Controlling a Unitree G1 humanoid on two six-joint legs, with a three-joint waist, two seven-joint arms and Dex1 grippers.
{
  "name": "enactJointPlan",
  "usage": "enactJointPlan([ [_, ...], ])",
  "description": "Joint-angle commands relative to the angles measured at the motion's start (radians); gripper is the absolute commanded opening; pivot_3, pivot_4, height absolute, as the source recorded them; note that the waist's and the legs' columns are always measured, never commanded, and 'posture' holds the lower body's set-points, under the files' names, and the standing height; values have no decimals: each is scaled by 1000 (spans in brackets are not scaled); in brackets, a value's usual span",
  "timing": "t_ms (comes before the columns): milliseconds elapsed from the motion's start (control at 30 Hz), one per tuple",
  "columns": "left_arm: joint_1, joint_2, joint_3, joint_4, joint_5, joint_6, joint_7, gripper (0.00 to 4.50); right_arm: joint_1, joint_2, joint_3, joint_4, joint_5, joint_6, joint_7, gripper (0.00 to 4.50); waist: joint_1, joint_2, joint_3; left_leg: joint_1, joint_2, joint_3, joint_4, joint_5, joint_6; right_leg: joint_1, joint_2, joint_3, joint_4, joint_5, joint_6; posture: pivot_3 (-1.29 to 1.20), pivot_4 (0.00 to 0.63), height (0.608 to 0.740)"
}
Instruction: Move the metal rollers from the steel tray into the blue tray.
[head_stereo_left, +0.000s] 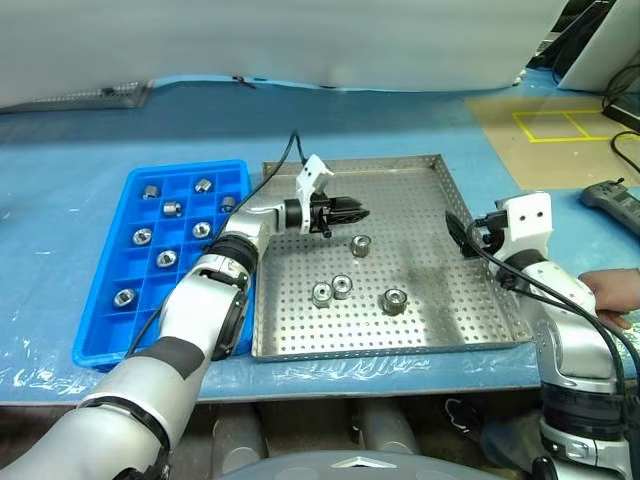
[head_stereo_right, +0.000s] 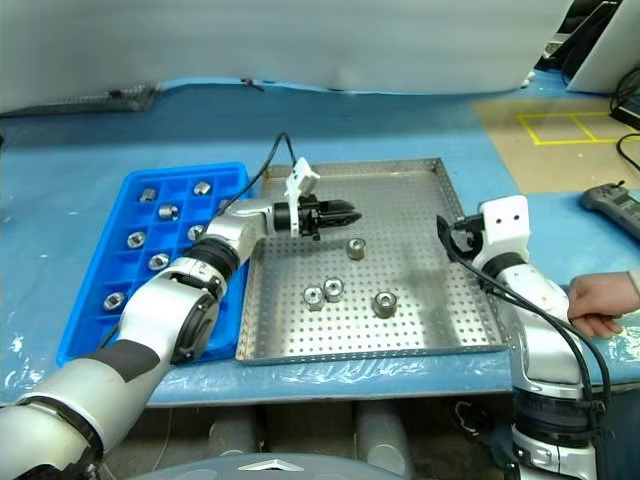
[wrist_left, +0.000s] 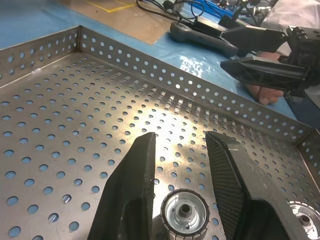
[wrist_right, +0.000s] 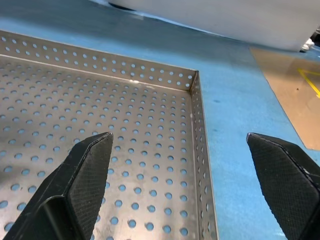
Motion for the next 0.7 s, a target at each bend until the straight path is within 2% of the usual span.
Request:
enactJointPlan([
  [33,-27,3,-11,15,52,-59,-22,1695,3,-3,-23,-60,4,8,-20,4500,-3,0,0,0,0,0,1,-1,2,0,0,0,-1,1,0,-472,150,740],
  [300,9,-56,-22,27,125,-151,-13,1695,13,-1,-7,-63,-7,11,-42,4500,-5,0,0,-3,-1,5,1,-4,7,2,-1,3,-13,7,1,-499,150,740],
  [400,11,-74,-15,32,137,-166,-6,2558,21,0,-12,-66,-7,8,-49,4500,-6,0,0,-2,0,6,1,-6,9,2,-1,3,-13,7,1,-510,150,740],
  [567,9,-85,-23,42,175,-194,42,4245,27,-1,-18,-70,-7,4,-62,4500,-8,0,0,-1,0,7,2,-6,9,2,-1,4,-13,7,1,-521,150,740],
  [600,8,-87,-22,44,181,-195,52,4475,32,0,-18,-73,-7,2,-64,4500,-9,0,0,-1,0,8,3,-6,9,2,-1,4,-13,7,1,-523,150,740],
  [700,6,-91,-21,50,195,-191,59,4475,37,3,-16,-75,-8,0,-73,4500,-9,0,0,-1,0,8,3,-6,10,2,-1,4,-13,7,1,-528,150,740],
])
